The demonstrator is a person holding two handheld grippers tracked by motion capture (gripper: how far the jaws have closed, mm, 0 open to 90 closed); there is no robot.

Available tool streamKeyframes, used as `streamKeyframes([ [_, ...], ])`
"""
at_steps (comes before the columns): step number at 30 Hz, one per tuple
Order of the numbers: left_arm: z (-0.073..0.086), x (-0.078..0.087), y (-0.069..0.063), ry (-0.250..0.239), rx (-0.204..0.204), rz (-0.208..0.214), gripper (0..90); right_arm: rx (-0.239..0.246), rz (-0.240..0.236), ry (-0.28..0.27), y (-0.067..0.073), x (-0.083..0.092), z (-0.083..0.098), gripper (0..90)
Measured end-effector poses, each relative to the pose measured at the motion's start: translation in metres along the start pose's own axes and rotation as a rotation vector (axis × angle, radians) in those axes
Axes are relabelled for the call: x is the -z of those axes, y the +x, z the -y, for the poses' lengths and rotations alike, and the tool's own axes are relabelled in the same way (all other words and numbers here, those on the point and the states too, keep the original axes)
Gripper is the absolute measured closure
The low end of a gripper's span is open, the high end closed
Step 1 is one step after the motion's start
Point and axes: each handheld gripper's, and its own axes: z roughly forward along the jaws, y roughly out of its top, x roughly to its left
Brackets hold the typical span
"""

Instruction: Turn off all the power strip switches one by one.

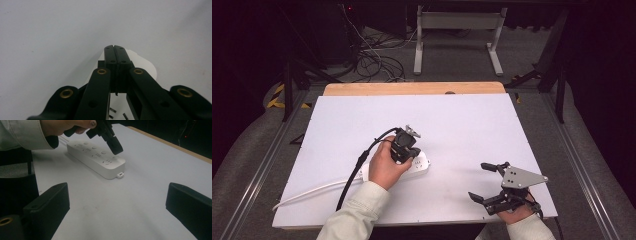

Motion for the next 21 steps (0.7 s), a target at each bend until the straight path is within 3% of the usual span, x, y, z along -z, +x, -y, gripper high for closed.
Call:
streamKeyframes([
  [15,0.0033,-0.0077,-0.0027,0.011,-0.009,-0.022,90.0,0.003,0.001,0.002,0.0005,0.0002,-0.0001,5.7],
  [21,0.006,-0.0069,-0.0006,0.002,0.006,-0.008,90.0,0.004,0.002,0.001,0.0009,0.0002,-0.0003,5.7],
])
